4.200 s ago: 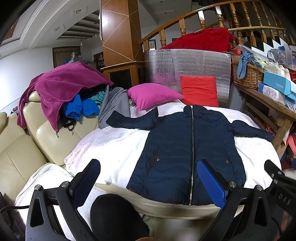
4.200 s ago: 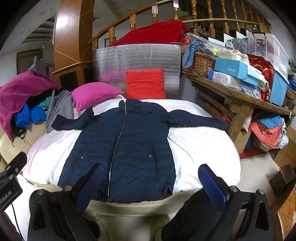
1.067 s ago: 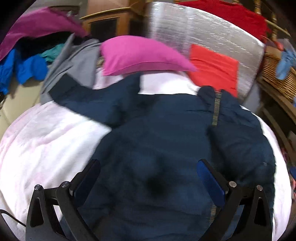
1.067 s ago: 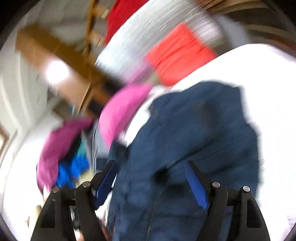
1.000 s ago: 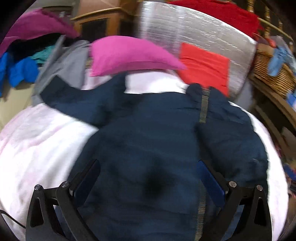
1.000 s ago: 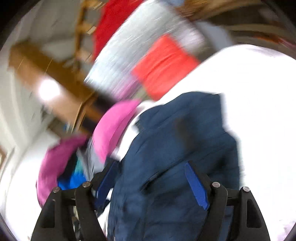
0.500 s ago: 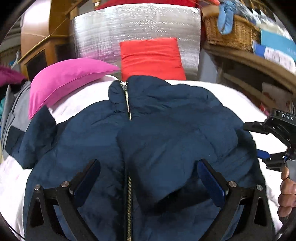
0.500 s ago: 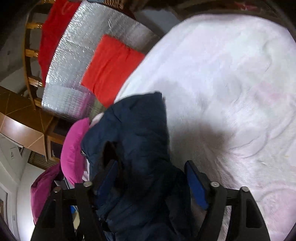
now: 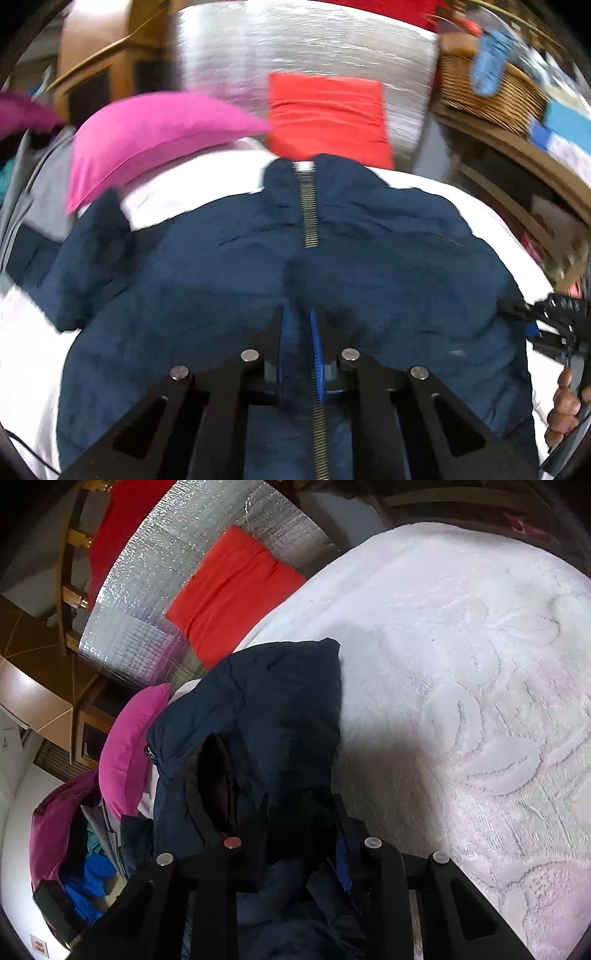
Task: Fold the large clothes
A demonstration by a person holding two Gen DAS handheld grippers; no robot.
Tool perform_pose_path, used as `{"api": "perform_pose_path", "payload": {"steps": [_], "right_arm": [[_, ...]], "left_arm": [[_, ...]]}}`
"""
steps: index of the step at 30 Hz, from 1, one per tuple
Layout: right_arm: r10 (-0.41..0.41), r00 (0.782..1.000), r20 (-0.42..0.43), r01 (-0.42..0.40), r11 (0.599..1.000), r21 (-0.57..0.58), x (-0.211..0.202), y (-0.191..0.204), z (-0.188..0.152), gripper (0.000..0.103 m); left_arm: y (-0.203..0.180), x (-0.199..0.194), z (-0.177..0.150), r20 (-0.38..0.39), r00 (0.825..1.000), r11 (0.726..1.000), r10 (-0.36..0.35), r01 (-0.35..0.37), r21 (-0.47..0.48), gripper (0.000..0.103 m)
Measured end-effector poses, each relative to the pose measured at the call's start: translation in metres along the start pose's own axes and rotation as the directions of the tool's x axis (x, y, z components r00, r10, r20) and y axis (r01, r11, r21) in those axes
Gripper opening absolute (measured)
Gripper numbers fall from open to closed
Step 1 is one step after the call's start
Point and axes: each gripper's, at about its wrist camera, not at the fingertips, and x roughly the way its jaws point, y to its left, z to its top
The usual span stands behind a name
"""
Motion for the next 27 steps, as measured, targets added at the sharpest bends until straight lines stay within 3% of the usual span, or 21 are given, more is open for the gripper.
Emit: {"api": "perform_pose_path", "payload": {"steps": [3,4,5,7,10,12,14,18,24,27], "right_arm": [[-0.027,0.999,-0.029,0.027,1.0,0.006,-0.002,0.0,0.002,0.033],[-0.04,0.999,-0.028,0.04,0.999,0.01,-0.007,0.001,0.003,0.034],[-0.034,0.999,-0.019,0.034,0.999,0.019,-0.009,0.003,0.005,0.036],[-0.003,1.0,0.026,0.001,0.999,0.05,-0.019,0.005,0.008,0.046],[-0.014,1.0,0.021,0.013,0.998,0.068,-0.015,0.0,0.006,0.049],[-0.024,1.0,0.002,0.023,0.997,0.072,-0.006,0.001,0.005,0.05],[-0.039,0.999,-0.004,0.039,0.997,0.064,-0.002,0.0,0.004,0.051],[-0.047,0.999,-0.008,0.047,0.997,0.061,0.002,0.001,0.003,0.051],[-0.034,0.999,-0.033,0.037,0.995,0.093,0.005,-0.012,0.002,0.051],[-0.015,0.999,-0.035,0.019,0.994,0.11,0.004,-0.015,0.001,0.051]], "left_arm": [[0.014,-0.004,-0.002,-0.011,1.0,0.999,0.004,-0.004,-0.032,0.015],[0.015,-0.006,-0.004,-0.032,0.999,0.999,0.004,-0.006,-0.043,0.027],[0.013,-0.007,-0.005,-0.046,0.999,0.999,-0.006,0.004,-0.053,0.052],[0.005,-0.012,-0.007,-0.026,0.998,0.997,-0.05,0.049,-0.053,0.082],[-0.024,-0.024,-0.012,0.058,0.996,0.997,-0.068,0.065,0.042,0.085],[-0.041,-0.02,-0.014,0.051,0.994,0.989,-0.098,0.092,0.113,0.089],[-0.054,-0.008,-0.017,0.022,0.997,0.985,-0.08,0.076,0.156,0.089],[-0.069,0.015,-0.022,-0.081,0.993,0.983,-0.086,0.098,0.158,0.089],[-0.087,0.02,-0.024,-0.044,0.997,0.974,-0.066,0.074,0.212,0.089],[-0.077,0.031,-0.017,-0.065,0.996,0.982,-0.067,0.077,0.17,0.085]]}}
